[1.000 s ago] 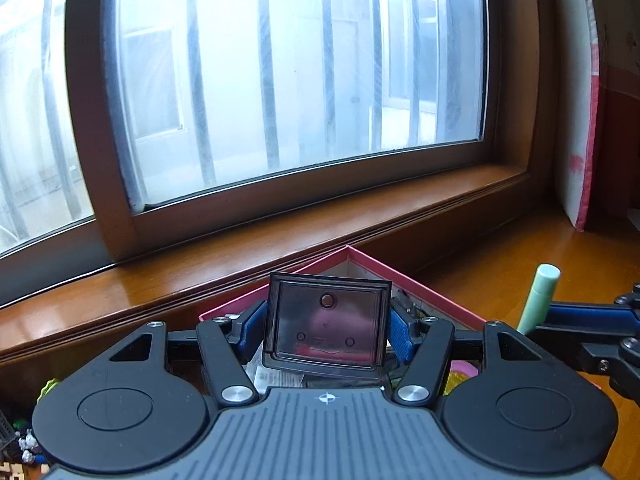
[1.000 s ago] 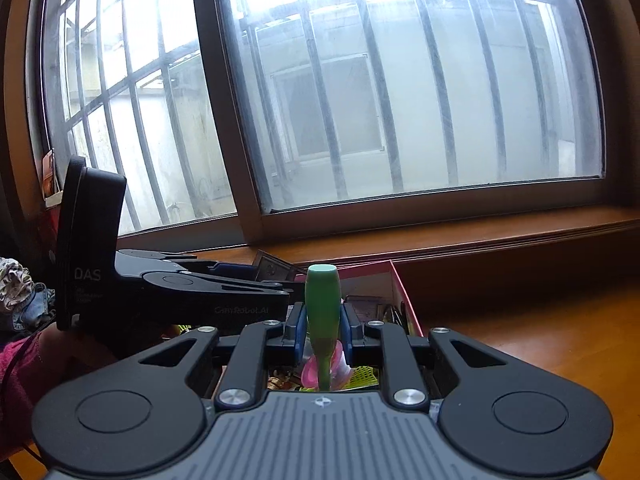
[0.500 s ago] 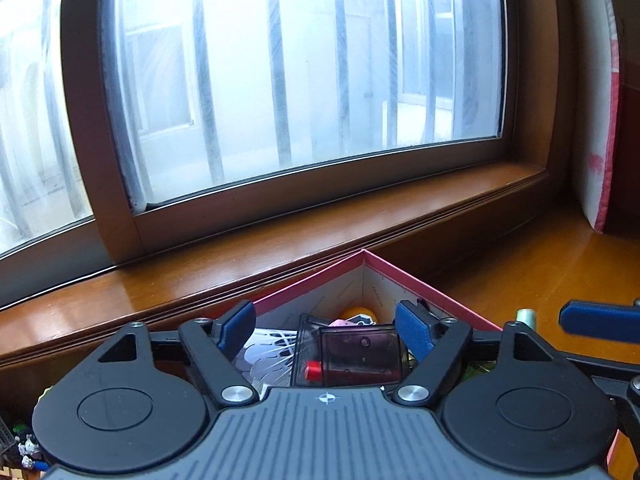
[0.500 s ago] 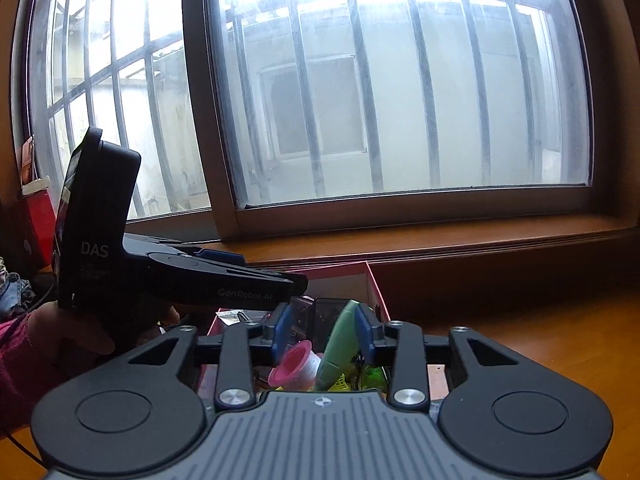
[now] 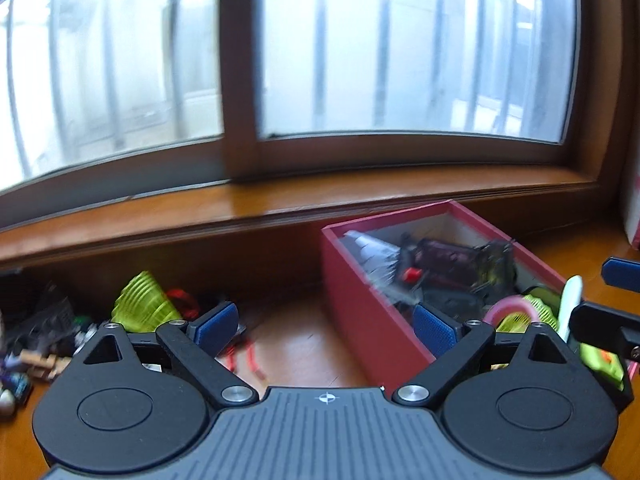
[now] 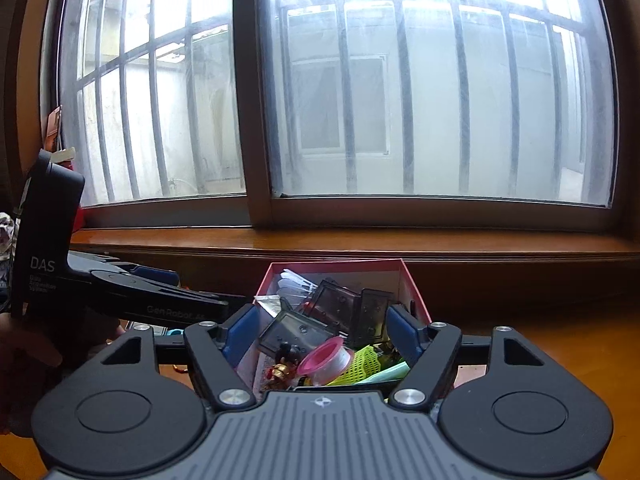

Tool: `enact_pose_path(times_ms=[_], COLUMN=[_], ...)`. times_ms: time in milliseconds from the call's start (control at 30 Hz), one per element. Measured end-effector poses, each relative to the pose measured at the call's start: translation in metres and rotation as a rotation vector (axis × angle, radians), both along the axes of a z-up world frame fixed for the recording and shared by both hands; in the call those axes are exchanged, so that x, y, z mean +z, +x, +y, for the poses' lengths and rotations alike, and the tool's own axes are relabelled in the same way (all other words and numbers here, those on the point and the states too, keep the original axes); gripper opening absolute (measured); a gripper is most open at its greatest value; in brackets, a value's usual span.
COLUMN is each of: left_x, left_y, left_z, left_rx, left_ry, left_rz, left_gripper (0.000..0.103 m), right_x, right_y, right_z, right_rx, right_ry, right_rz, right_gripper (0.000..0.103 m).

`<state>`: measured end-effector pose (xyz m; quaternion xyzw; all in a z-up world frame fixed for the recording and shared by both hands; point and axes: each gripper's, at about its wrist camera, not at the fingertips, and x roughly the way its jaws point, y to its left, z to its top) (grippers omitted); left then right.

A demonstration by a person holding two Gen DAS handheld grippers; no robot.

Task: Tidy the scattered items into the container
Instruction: 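Withdraw both open grippers back over the cluttered desk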

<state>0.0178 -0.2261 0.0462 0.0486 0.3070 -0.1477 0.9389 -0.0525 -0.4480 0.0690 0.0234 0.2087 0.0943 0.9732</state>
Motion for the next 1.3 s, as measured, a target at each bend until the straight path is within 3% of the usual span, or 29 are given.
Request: enact_pose_path(times_ms=[233, 700, 1300], left_x=[-0.004, 0.000, -0.008], left_y=[-0.019, -0.040, -0.046], left_z=[0.044, 0.094, 0.168], left_rx=[0.094, 0.166, 0.231], left_ry=[0.006, 0.040, 0.046], left_rz=[0.030, 0.043, 0.068], left_gripper=[0.097, 0.102, 0.103], right_x=[0.008, 0.007, -0.004], right_y=[-0.018, -0.040, -0.029], right_z=[0.031, 0.092, 0.173], right_rx=[0.071, 0.138, 0.203], right_ry=[-0.033, -0.037, -0.054], right_rz=[-0.001, 0.034, 0.112], right_gripper=[0.079, 0.089, 0.097])
